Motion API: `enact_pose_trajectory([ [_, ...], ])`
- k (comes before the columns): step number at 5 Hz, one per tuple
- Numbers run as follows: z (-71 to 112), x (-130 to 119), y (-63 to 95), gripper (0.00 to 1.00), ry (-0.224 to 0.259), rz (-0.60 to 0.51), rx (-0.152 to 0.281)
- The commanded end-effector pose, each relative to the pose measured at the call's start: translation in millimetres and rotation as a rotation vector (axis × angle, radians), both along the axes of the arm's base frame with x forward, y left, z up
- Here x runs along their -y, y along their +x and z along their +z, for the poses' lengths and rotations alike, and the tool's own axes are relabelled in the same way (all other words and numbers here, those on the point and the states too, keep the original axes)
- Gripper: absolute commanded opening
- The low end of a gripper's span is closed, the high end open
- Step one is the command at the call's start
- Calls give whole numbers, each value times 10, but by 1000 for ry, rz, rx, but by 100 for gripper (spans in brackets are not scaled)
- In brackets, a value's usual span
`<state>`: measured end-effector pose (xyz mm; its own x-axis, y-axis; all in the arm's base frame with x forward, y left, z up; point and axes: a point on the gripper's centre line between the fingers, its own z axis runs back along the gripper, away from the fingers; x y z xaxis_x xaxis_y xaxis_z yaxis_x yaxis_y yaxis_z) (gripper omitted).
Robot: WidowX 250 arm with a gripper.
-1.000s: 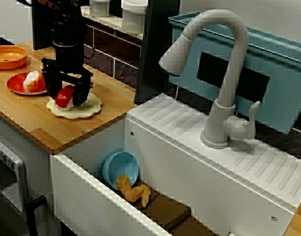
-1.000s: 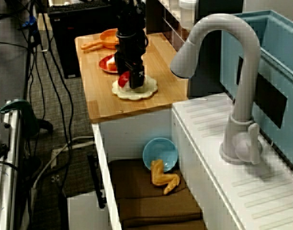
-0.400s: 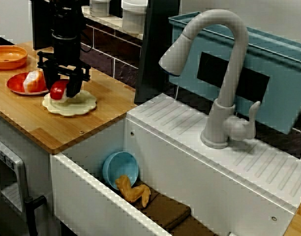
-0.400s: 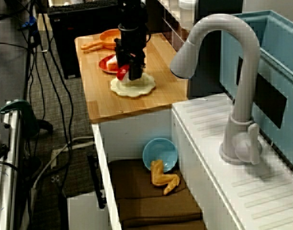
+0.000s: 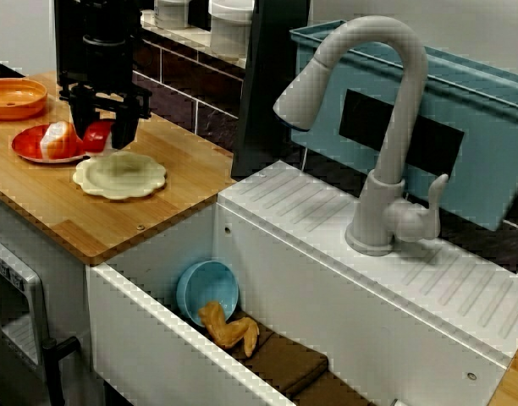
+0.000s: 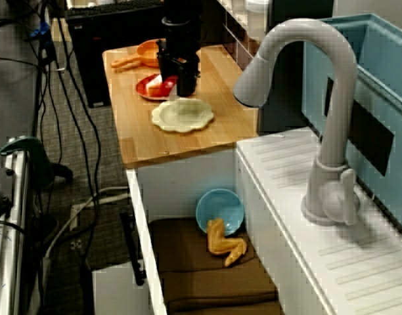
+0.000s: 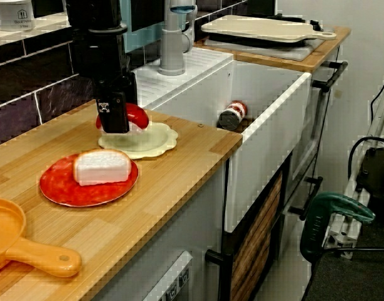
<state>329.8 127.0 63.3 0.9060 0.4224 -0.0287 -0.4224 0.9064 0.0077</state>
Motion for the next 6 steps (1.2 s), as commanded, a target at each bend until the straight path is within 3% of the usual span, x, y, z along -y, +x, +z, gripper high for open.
enact_pose_trajectory([
  [1,348,-350,-35,0,61,45,61],
  [3,409,-572,-51,0,49,91,54],
  [6,423,-889,-159,0,108,89,68],
])
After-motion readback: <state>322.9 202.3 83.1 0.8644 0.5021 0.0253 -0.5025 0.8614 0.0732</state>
